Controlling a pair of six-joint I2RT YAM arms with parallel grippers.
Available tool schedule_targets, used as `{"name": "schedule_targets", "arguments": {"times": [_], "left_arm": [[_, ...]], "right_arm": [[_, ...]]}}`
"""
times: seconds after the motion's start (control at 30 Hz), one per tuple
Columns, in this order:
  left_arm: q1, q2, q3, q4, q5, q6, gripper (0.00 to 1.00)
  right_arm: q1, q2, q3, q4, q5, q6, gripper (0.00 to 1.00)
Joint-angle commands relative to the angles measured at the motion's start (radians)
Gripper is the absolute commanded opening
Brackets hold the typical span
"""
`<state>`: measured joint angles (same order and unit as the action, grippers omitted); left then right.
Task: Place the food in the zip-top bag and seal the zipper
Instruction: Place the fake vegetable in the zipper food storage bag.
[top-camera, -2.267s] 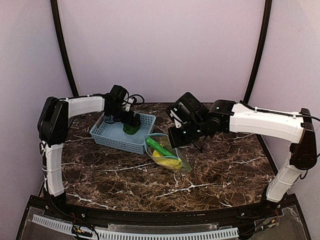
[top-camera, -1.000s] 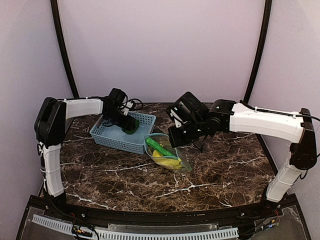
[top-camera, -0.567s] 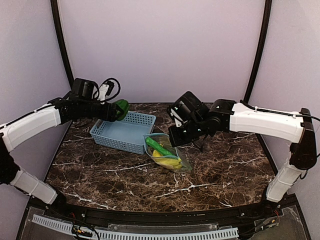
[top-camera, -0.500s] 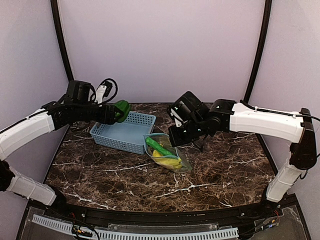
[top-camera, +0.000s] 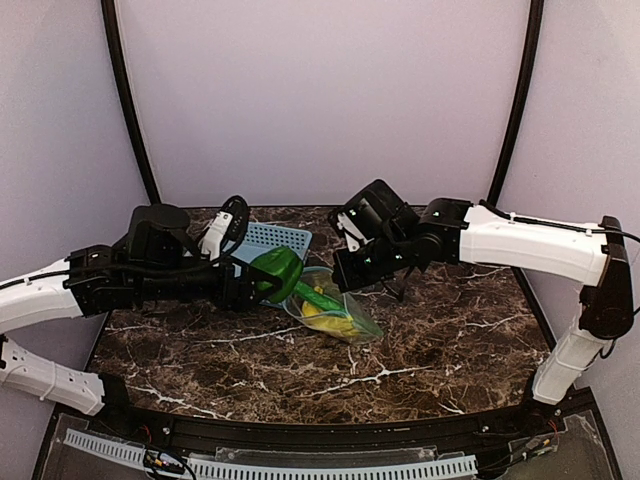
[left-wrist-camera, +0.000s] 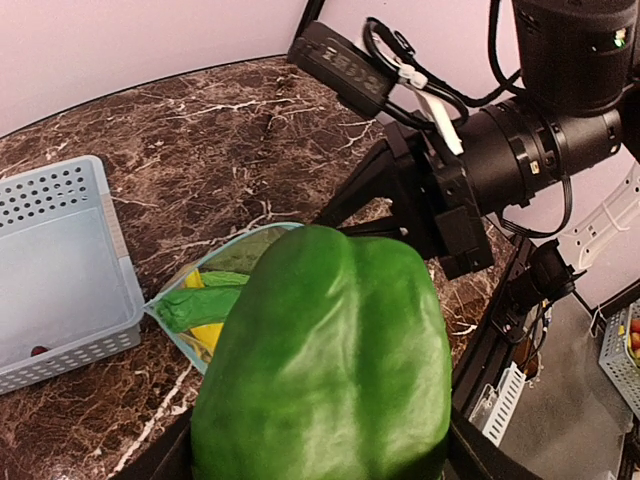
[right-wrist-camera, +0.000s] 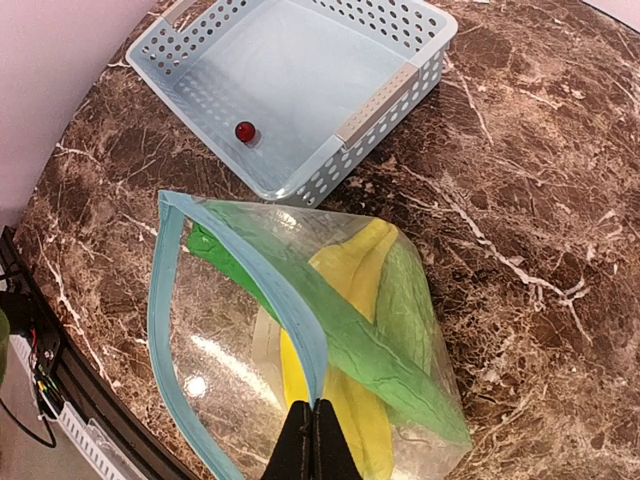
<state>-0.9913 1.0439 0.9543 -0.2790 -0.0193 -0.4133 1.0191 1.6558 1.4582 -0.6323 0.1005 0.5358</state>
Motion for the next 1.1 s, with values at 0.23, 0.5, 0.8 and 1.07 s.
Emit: {"name": "schedule_targets", "arguments": {"times": [0.23, 0.5, 0.8, 1.07], "left_arm": [[-0.091, 0.148, 0.029, 0.130, -0.062, -0.044, 0.50], [-0.092, 0.197, 0.037, 0.137, -0.096, -0.042, 0.50], [-0.092, 0.287, 0.068, 0.138, -0.034, -0.053, 0.51], [-0.091, 0.386, 0.115, 0.065, -0.011, -0.077, 0.53]], "right_arm": [[-0.007, -0.057, -0.022, 0.053, -0.037, 0.008, 0.00], [-0.007, -0.108, -0.092, 0.103, -0.071, 0.032, 0.00], [-0.007, -0.111, -0.098, 0.112, -0.072, 0.032, 0.00], [-0.007, -0.111, -0.126, 0.155, -0.108, 0.052, 0.00]]}}
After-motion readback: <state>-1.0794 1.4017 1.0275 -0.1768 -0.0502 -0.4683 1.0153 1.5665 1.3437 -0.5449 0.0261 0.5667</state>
